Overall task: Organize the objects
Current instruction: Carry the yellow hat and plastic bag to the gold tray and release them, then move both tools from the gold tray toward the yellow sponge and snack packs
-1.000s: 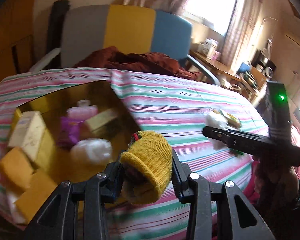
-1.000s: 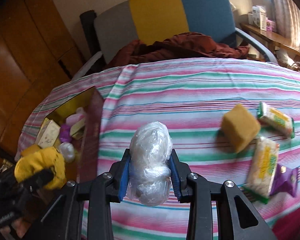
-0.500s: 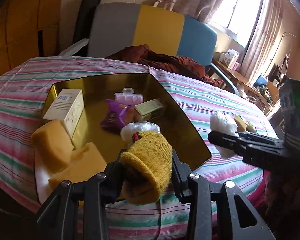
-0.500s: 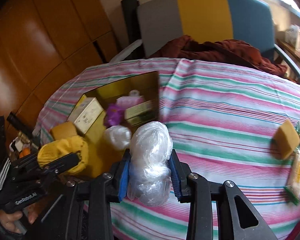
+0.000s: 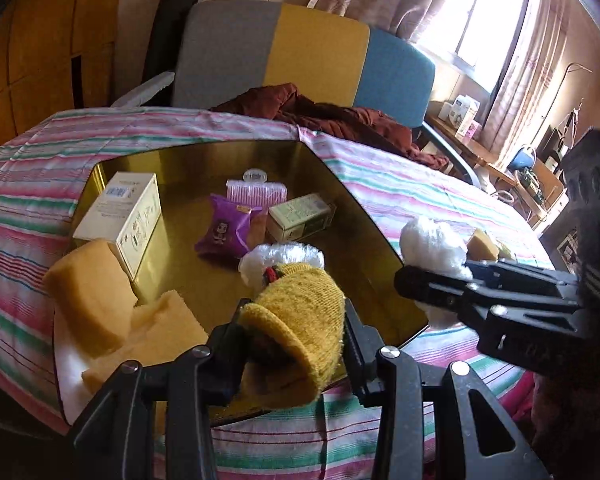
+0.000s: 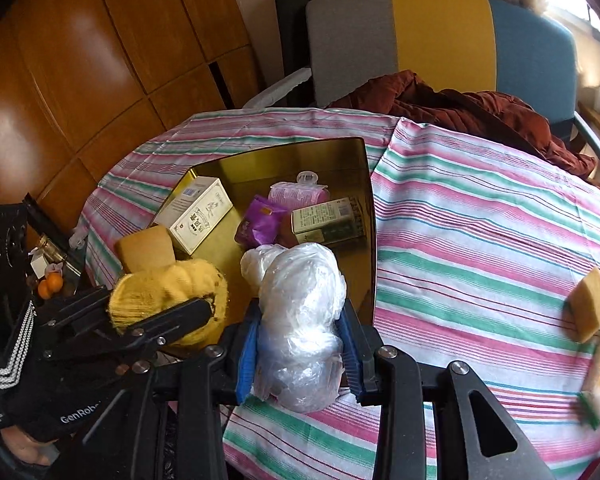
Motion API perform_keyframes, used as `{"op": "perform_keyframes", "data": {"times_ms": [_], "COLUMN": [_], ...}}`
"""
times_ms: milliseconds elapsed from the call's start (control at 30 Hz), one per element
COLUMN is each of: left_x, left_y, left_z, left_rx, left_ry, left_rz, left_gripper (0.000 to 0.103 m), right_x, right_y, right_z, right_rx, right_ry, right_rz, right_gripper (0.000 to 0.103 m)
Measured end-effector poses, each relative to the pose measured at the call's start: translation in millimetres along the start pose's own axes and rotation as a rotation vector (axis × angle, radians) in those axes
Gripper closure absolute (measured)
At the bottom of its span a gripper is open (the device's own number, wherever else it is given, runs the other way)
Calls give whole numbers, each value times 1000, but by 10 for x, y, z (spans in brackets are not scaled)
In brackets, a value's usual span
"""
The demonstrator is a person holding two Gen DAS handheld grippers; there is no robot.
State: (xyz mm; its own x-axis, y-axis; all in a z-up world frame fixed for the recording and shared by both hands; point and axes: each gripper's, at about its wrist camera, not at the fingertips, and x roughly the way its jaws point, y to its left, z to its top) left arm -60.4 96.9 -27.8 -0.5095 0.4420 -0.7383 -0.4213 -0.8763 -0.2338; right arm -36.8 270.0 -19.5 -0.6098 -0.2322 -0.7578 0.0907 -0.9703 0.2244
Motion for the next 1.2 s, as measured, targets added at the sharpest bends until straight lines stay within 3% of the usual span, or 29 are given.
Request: {"op": "perform_keyframes", "data": {"times_ms": [167, 233, 267, 467, 600, 967, 1200], "left_x": [97, 98, 92, -11, -163, -337, -357], "left_y": [58, 62, 66, 101, 82, 1, -22], "left_z": [-43, -64, -68, -54, -21, 46, 34], "left_rx": [-27, -27, -31, -59, -46, -3, 12], "left_ry": [43, 45, 43, 24, -28, -102, -113], "left_rz": [17, 24, 22, 17, 42, 141, 184], "left_gripper": [52, 52, 52, 52, 52, 52, 52], "right_x": [69, 110, 127, 125, 4, -214, -223], "right_y": [-29, -48, -59, -88, -93, 190, 128], "right_z": [36, 39, 28, -56, -96, -145, -166], "right_rx": [8, 17, 22, 38, 44, -124, -98], "right_ry": [5, 9, 10, 15, -24, -160, -152], "right_rz": [-16, -26, -31, -29, -54, -242, -249], "right_gripper": [61, 31, 25, 21, 2, 0, 0]}}
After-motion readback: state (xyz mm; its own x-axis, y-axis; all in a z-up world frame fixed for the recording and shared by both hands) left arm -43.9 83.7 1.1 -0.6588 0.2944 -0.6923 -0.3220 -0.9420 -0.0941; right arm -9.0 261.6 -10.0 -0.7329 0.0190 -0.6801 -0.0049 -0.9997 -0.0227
